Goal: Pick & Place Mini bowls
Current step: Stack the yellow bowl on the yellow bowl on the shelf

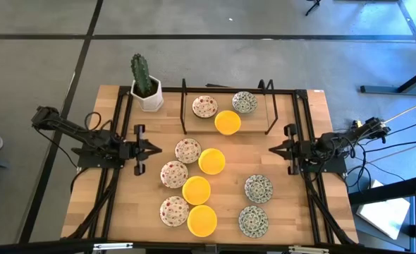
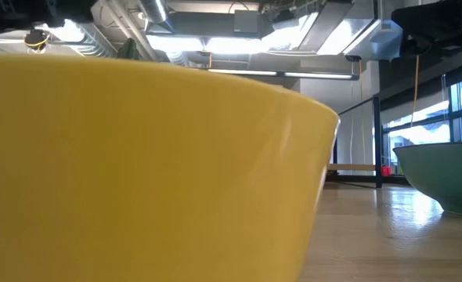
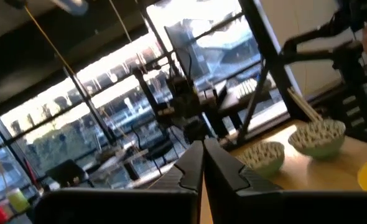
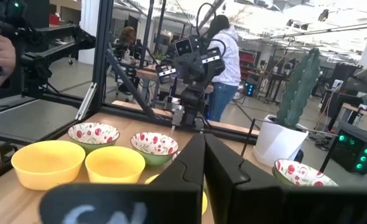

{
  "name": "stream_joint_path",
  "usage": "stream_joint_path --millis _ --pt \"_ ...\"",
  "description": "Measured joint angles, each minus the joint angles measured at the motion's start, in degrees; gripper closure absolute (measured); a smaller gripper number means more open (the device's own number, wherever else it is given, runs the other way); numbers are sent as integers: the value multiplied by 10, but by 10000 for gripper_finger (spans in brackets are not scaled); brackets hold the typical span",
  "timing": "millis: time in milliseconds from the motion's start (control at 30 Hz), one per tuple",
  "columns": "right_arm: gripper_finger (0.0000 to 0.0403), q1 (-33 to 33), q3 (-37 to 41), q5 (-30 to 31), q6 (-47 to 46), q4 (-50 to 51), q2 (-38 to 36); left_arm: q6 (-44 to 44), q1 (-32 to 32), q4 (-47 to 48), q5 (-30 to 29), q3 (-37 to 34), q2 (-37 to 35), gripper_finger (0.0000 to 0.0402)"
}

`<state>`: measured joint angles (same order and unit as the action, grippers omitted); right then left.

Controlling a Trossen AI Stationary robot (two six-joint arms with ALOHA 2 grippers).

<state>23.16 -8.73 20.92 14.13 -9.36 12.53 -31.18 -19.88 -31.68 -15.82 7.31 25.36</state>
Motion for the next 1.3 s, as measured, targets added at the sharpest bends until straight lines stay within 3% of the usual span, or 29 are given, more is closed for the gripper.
stream_joint_path --millis 267,467,600,733,900,1300 --pt "393 0 0 0 -1 -11 0 -57 0 -100 3 0 -10 397" --pt "393 0 0 -4 -38 -103 11 -77 0 -135 -1 0 -25 391" --pt "393 0 0 -23 -24 -146 59 -41 0 -131 -16 0 -28 393" --pt "392 0 -33 20 -24 -142 145 -26 0 -113 -25 0 -28 397" --pt "368 0 -148 62 -43 -36 270 -26 0 -103 -25 0 -28 395" --pt "259 13 -459 65 -122 273 503 -26 0 -67 -26 0 -27 395"
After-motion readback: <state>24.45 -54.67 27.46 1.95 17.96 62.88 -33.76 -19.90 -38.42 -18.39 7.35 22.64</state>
